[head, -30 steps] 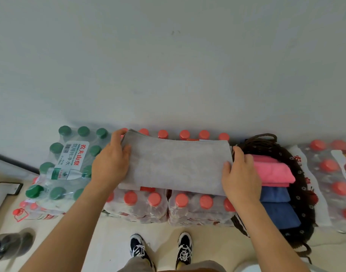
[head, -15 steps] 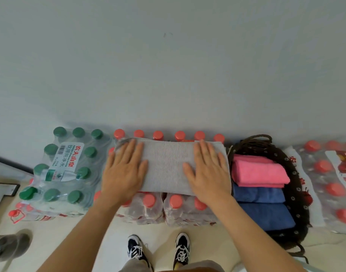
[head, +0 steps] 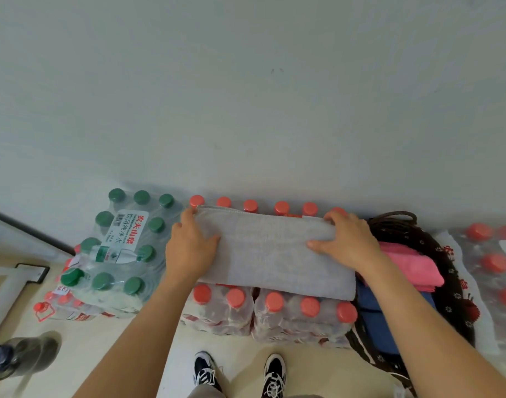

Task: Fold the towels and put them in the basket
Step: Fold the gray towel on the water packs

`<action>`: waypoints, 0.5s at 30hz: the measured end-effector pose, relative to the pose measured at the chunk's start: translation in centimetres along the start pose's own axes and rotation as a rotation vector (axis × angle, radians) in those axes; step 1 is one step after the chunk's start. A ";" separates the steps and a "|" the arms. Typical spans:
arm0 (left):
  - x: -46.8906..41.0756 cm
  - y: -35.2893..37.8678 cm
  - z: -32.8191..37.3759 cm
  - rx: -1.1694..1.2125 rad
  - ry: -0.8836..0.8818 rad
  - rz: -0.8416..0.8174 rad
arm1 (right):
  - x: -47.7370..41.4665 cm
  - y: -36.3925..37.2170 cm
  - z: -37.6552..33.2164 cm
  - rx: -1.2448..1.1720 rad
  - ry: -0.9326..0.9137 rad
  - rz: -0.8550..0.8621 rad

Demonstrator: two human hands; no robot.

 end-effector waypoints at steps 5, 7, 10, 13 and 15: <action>-0.2 -0.1 -1.5 0.286 -0.188 -0.109 | -1.2 -0.6 -1.0 0.083 -0.062 0.012; -0.2 -1.0 -2.3 0.419 -0.213 -0.077 | -0.8 -0.8 -1.9 0.109 -0.045 0.111; -0.9 -3.1 -3.6 0.388 -0.132 0.025 | 0.6 -1.3 -5.1 0.159 -0.082 0.338; -1.8 -4.8 -4.9 0.308 -0.067 0.063 | 2.6 0.3 -11.2 0.094 -0.343 0.443; -2.3 -5.4 -5.9 0.311 -0.090 0.029 | 3.9 2.5 -15.4 0.043 -0.496 0.372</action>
Point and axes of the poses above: each hand's wrist, its own x-axis away from the middle knuckle, its own y-axis out of the palm, z = x × y, the point moved 8 cm from there along -x, towards the middle knuckle, and after that the axes turned 10 degrees about z, right-handed, at the moved point
